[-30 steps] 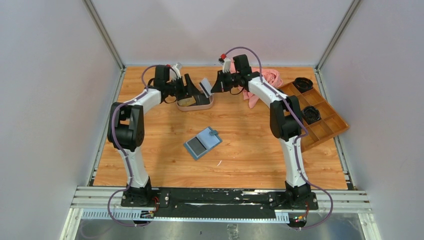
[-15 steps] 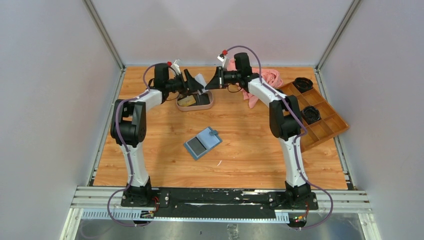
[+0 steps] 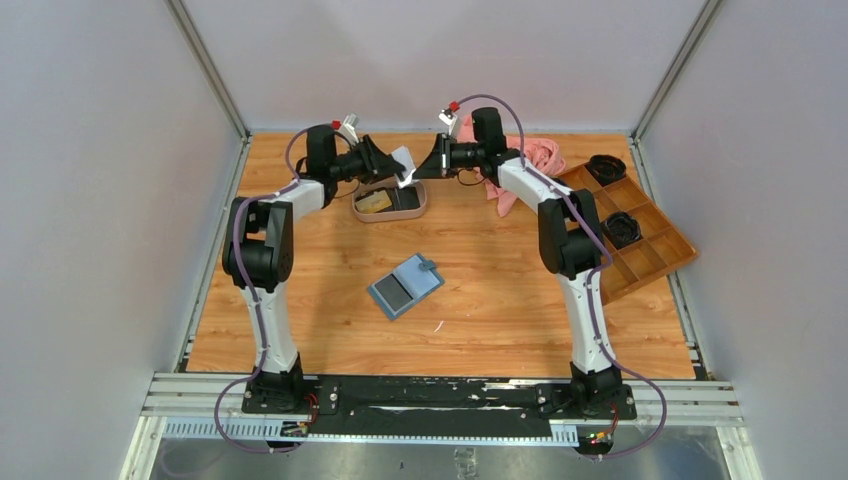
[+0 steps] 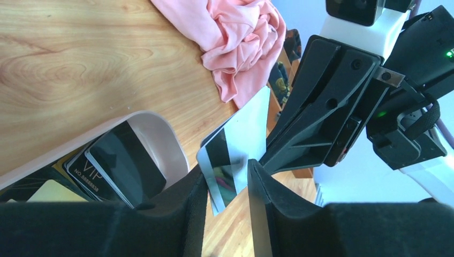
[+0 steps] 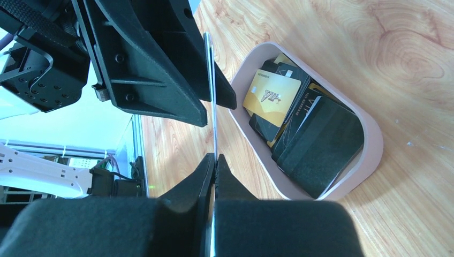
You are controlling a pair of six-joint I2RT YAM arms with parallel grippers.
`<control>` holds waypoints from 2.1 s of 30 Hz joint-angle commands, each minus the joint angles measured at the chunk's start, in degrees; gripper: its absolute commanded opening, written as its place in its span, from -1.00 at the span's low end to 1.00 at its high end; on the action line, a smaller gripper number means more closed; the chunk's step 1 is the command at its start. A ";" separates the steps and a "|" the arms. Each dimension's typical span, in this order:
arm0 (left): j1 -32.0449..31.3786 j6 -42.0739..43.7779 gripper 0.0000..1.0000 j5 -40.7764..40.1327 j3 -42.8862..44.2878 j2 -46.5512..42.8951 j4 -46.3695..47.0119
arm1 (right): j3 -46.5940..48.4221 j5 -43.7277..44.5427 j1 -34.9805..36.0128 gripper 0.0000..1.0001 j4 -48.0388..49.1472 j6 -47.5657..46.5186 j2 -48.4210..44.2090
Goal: Put the credit cards into the card holder
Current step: Place the credit card in the storage box.
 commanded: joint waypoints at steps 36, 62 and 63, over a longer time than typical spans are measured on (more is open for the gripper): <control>3.37 5.78 -1.00 4.00 -0.78 8.99 2.65 | 4.60 1.53 -0.25 0.14 -7.43 -6.90 6.35; 4.61 31.08 -1.00 23.42 -5.71 -2.88 2.56 | 7.70 -13.40 -0.84 0.27 15.02 1.29 2.23; 4.56 31.07 -1.00 24.04 -5.67 -2.95 2.56 | 7.82 -13.56 -0.82 0.26 15.88 2.37 2.42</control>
